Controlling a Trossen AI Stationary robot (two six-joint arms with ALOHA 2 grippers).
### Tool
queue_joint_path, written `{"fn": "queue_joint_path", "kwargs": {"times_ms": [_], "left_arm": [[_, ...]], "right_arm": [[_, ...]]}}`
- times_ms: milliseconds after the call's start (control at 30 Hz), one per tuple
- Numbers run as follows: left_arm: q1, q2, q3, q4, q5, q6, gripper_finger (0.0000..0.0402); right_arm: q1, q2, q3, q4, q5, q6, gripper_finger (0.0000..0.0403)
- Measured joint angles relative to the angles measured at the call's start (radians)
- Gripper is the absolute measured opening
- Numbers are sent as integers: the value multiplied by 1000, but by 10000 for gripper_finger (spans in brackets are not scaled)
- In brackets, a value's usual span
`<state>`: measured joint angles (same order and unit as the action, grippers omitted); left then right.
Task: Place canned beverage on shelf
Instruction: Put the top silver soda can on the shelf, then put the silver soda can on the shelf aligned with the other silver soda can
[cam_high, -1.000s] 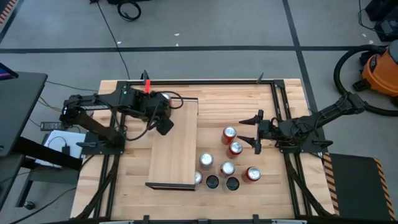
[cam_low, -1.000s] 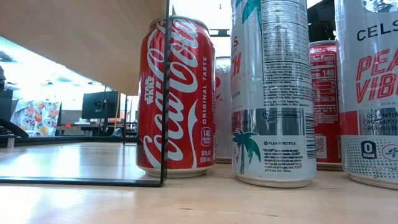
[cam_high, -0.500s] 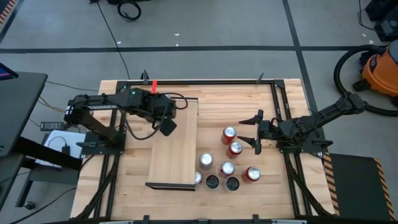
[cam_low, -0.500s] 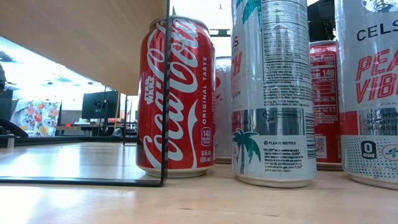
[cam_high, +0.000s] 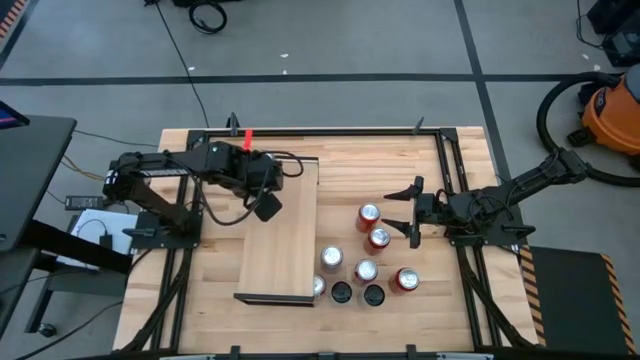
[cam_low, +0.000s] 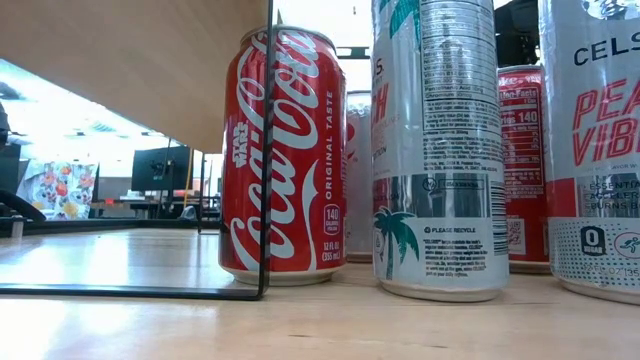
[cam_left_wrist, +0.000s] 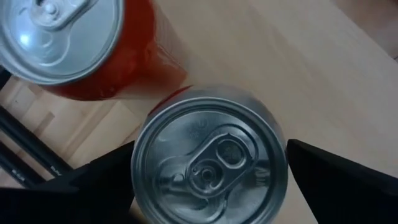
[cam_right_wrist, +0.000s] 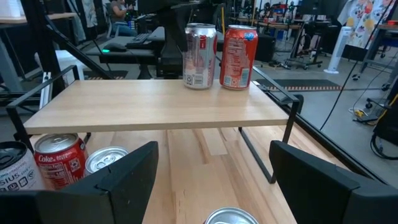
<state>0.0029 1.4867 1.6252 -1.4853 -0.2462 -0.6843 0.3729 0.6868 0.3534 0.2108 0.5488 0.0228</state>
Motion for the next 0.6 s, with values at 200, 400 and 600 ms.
{"fn": "queue_joint_path", "kwargs": {"times_ms": [200,400,600], "left_arm": [[0,-1,103,-25,-2,0,396],[0,-1,211,-76,-4,0,396],[0,-1,292,-84,-22,2,396]], "right_arm": [[0,0,0,1,0,0,318],[0,0,0,1,0,1,318],[0,0,0,2,0,1,318]]}}
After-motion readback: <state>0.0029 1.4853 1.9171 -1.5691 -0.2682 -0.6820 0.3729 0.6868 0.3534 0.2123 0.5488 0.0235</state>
